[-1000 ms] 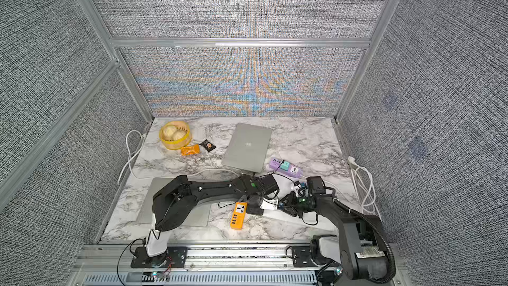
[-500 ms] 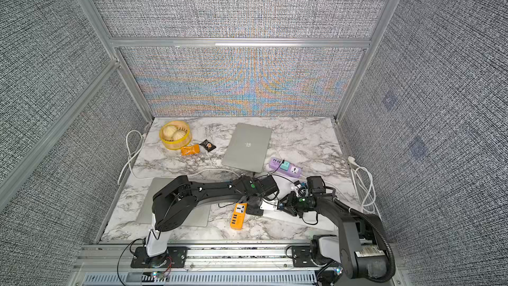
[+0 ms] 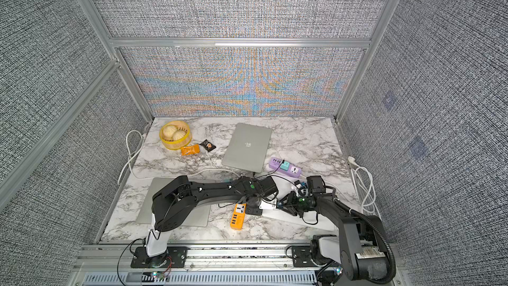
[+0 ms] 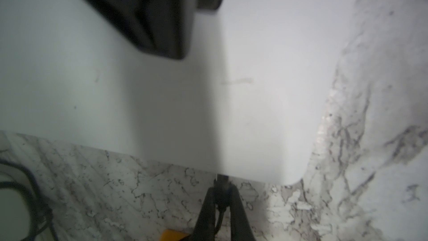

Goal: Unplug the laptop charger
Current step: Remove the charging cable from the laptop.

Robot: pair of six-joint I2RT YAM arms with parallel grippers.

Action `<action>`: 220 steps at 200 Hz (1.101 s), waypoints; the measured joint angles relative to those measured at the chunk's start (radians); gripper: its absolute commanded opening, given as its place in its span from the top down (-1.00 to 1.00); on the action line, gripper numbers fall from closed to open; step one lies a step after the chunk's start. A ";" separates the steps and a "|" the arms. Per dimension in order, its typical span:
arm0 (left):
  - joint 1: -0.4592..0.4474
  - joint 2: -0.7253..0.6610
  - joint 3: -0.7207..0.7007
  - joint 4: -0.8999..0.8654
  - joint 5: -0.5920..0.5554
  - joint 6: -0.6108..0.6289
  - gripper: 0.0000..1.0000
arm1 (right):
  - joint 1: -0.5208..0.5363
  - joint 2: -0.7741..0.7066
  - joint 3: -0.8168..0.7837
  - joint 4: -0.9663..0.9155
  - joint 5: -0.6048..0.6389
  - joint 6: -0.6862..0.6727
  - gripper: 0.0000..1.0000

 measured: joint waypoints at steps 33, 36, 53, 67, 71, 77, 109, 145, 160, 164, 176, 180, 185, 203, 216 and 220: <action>-0.006 -0.009 0.005 -0.017 -0.003 -0.003 0.99 | 0.000 -0.002 0.002 -0.007 0.006 -0.004 0.42; -0.006 -0.011 0.006 -0.019 -0.003 -0.003 0.99 | 0.000 -0.002 0.002 -0.007 0.006 -0.005 0.42; -0.008 -0.024 0.012 -0.023 -0.004 -0.003 0.97 | 0.000 0.001 0.007 -0.011 0.007 -0.007 0.42; -0.010 -0.028 0.013 -0.025 -0.006 -0.003 0.94 | 0.000 0.002 0.010 -0.015 0.010 -0.010 0.41; -0.010 -0.028 0.013 -0.027 -0.006 -0.003 0.93 | 0.000 0.002 0.011 -0.017 0.011 -0.011 0.41; -0.010 -0.028 0.013 -0.031 -0.006 -0.003 0.91 | 0.000 0.000 0.013 -0.019 0.011 -0.011 0.41; -0.011 -0.040 0.017 -0.047 -0.002 -0.004 0.74 | 0.000 -0.021 0.014 -0.027 0.030 -0.011 0.37; -0.014 -0.074 0.034 -0.049 0.010 -0.013 0.52 | 0.000 -0.053 0.030 -0.050 0.049 -0.013 0.31; -0.018 -0.082 0.037 -0.045 0.013 -0.019 0.47 | 0.000 -0.072 0.039 -0.064 0.055 -0.015 0.29; -0.019 -0.084 0.037 -0.046 0.013 -0.019 0.46 | 0.000 -0.077 0.042 -0.068 0.057 -0.015 0.29; -0.020 -0.089 0.037 -0.045 0.014 -0.020 0.41 | 0.000 -0.087 0.049 -0.075 0.058 -0.017 0.27; -0.020 -0.093 0.037 -0.045 0.016 -0.022 0.39 | 0.000 -0.090 0.052 -0.078 0.059 -0.019 0.27; -0.021 -0.097 0.037 -0.045 0.017 -0.024 0.37 | 0.000 -0.093 0.056 -0.083 0.060 -0.020 0.27; -0.021 -0.113 0.037 -0.040 0.019 -0.033 0.35 | 0.000 -0.102 0.068 -0.101 0.063 -0.027 0.26; -0.021 -0.123 0.037 -0.038 0.023 -0.042 0.33 | 0.000 -0.109 0.076 -0.110 0.069 -0.032 0.26; -0.021 -0.126 0.037 -0.038 0.024 -0.045 0.32 | 0.000 -0.111 0.079 -0.114 0.072 -0.034 0.25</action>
